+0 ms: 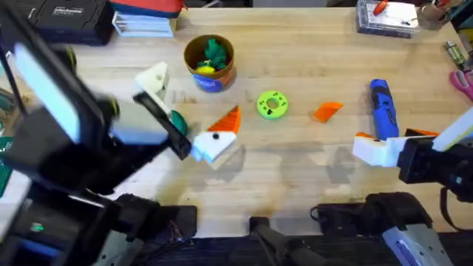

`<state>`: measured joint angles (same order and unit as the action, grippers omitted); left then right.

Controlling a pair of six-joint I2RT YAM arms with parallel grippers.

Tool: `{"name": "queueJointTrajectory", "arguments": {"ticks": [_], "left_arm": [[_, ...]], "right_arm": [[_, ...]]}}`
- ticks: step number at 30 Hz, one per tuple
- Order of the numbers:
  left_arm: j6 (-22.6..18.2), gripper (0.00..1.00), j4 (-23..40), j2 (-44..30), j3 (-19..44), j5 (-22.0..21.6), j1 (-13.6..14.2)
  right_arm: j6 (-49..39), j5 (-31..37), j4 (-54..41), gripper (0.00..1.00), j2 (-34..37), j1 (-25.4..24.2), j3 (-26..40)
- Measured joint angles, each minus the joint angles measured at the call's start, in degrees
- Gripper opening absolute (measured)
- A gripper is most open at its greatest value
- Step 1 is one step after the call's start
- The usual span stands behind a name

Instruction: Pick up the gripper from the table and insert it into the empty holder that is missing its gripper. Then pick up a screw, insert it into the mounting hole, and use the screwdriver to tighten it. Finally, clean up the table by picking up the vegetable and placing it into the bucket.

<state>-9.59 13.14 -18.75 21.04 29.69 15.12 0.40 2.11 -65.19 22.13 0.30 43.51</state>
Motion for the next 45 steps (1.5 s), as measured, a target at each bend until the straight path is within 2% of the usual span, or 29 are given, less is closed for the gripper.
{"name": "queueJointTrajectory", "arguments": {"ticks": [6,11,15,18,40,45], "left_arm": [[1.1,0.985,-10.8,11.3,-13.5,-0.4,1.9],[1.4,0.985,-13.3,18.0,-20.0,-0.4,3.6],[1.5,0.985,-9.9,18.5,-20.6,-0.3,5.1],[1.9,0.985,-9.9,18.4,-20.6,-0.1,5.7],[2.5,0.985,-9.9,18.4,-20.6,0.0,5.7],[3.0,0.986,-9.9,18.4,-20.6,2.7,5.7]], "right_arm": [[0.0,0.0,0.0,0.994,0.0,0.0,0.0],[0.0,0.0,0.0,0.994,0.0,0.0,0.0],[0.0,0.0,0.0,0.994,0.0,0.0,0.0],[0.0,0.0,0.0,0.994,0.0,0.0,0.0],[0.0,0.0,0.0,0.994,0.0,0.0,0.0],[0.0,0.0,0.0,0.994,0.0,0.0,0.0]]}}
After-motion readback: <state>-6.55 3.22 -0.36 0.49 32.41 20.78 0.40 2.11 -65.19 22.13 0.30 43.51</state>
